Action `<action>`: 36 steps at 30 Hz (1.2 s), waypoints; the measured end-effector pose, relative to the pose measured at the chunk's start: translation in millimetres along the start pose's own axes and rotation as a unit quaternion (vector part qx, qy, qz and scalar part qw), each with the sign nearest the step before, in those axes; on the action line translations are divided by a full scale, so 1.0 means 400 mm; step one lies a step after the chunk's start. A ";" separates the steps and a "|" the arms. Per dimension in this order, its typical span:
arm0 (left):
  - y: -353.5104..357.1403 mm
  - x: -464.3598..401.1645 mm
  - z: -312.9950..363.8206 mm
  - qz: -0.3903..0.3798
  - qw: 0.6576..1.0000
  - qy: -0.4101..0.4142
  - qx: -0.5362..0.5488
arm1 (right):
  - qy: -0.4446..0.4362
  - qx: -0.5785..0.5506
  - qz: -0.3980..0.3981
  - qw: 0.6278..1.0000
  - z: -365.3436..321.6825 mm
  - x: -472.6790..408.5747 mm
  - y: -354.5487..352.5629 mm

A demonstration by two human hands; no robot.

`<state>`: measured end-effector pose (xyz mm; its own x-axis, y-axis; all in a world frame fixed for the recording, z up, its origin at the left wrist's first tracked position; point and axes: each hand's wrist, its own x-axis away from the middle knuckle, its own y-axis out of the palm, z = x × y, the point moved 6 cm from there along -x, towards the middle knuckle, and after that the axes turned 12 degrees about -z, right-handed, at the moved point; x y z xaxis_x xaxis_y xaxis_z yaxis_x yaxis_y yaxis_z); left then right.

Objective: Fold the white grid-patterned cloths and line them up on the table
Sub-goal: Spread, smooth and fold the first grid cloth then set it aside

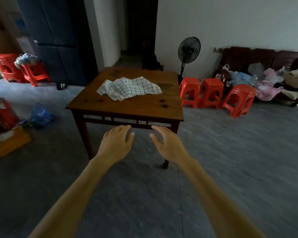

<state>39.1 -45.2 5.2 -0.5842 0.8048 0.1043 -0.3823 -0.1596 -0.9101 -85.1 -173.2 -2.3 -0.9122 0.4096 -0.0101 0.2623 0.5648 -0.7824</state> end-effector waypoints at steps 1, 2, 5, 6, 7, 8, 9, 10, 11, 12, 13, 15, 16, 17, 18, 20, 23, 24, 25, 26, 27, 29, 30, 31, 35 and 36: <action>-0.009 -0.026 -0.018 -0.002 1.000 0.001 0.001 | 0.004 -0.003 0.003 1.000 -0.002 -0.036 0.005; -0.018 -0.052 -0.036 -0.003 1.000 0.003 -0.001 | 0.011 -0.001 0.001 1.000 -0.007 -0.072 0.010; -0.042 -0.132 -0.101 -0.020 1.000 0.009 0.001 | 0.022 0.010 -0.002 1.000 -0.036 -0.179 0.033; -0.050 -0.156 -0.122 -0.024 1.000 0.011 0.006 | 0.022 0.008 -0.005 1.000 -0.050 -0.210 0.043; -0.060 -0.182 -0.145 -0.025 1.000 0.012 0.009 | 0.021 0.010 -0.006 1.000 -0.059 -0.240 0.051; -0.074 -0.205 -0.164 -0.024 1.000 0.010 0.011 | 0.019 0.014 -0.008 1.000 -0.069 -0.269 0.057; -0.083 -0.230 -0.182 -0.024 1.000 0.010 0.012 | 0.021 0.016 -0.008 1.000 -0.075 -0.297 0.062; -0.088 -0.252 -0.198 -0.027 0.999 0.012 0.016 | 0.024 0.017 -0.007 1.000 -0.076 -0.324 0.067; -0.089 -0.269 -0.210 -0.032 0.999 0.015 0.019 | 0.028 0.018 -0.010 0.999 -0.075 -0.346 0.074; -0.089 -0.282 -0.220 -0.038 0.999 0.016 0.024 | 0.033 0.019 -0.016 0.999 -0.074 -0.363 0.082; -0.087 -0.294 -0.229 -0.040 0.999 0.017 0.028 | 0.035 0.019 -0.020 0.999 -0.070 -0.380 0.088; -0.091 -0.330 -0.244 -0.039 0.999 0.015 0.035 | 0.036 0.020 -0.020 0.999 -0.062 -0.417 0.088; -0.095 -0.350 -0.249 -0.039 0.999 0.013 0.035 | 0.036 0.018 -0.020 0.999 -0.055 -0.439 0.082; -0.100 -0.373 -0.251 -0.037 0.999 0.014 0.035 | 0.035 0.012 -0.018 0.999 -0.047 -0.461 0.075; -0.102 -0.397 -0.253 -0.039 0.998 0.018 0.036 | 0.037 0.009 -0.018 0.999 -0.037 -0.482 0.068; -0.100 -0.444 -0.248 -0.050 0.997 0.031 0.041 | 0.038 0.014 -0.017 0.999 -0.017 -0.521 0.056; -0.088 -0.525 -0.235 -0.060 0.996 0.040 0.044 | 0.042 0.016 -0.016 0.999 0.029 -0.585 0.038; -0.086 -0.555 -0.230 -0.058 0.997 0.039 0.042 | 0.042 0.014 -0.018 0.999 0.046 -0.609 0.029; -0.084 -0.588 -0.225 -0.053 0.997 0.037 0.040 | 0.041 0.012 -0.020 0.999 0.065 -0.636 0.020; -0.083 -0.622 -0.221 -0.049 0.997 0.034 0.040 | 0.040 0.011 -0.024 0.999 0.084 -0.666 0.011; -0.082 -0.656 -0.216 -0.044 0.998 0.033 0.042 | 0.038 0.009 -0.026 0.999 0.103 -0.696 0.001; -0.078 -0.718 -0.207 -0.039 0.998 0.027 0.046 | 0.033 0.006 -0.030 0.999 0.143 -0.755 -0.017; -0.076 -0.745 -0.202 -0.037 0.998 0.022 0.047 | 0.032 0.004 -0.034 0.999 0.163 -0.781 -0.027; -0.076 -0.774 -0.195 -0.034 0.998 0.019 0.046 | 0.028 0.003 -0.037 0.999 0.182 -0.806 -0.038; -0.091 -0.885 -0.157 -0.022 0.999 0.009 0.042 | 0.025 -0.004 -0.040 0.999 0.251 -0.905 -0.102; -0.096 -0.909 -0.148 -0.017 0.999 0.007 0.043 | 0.022 -0.006 -0.036 0.999 0.266 -0.929 -0.119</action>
<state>308.5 -298.0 -21.3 -0.5594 0.8188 0.1289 -0.4632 -0.1799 -0.8678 207.9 -428.5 -27.3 -0.9140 0.3989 0.0736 0.2010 0.6030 -0.7720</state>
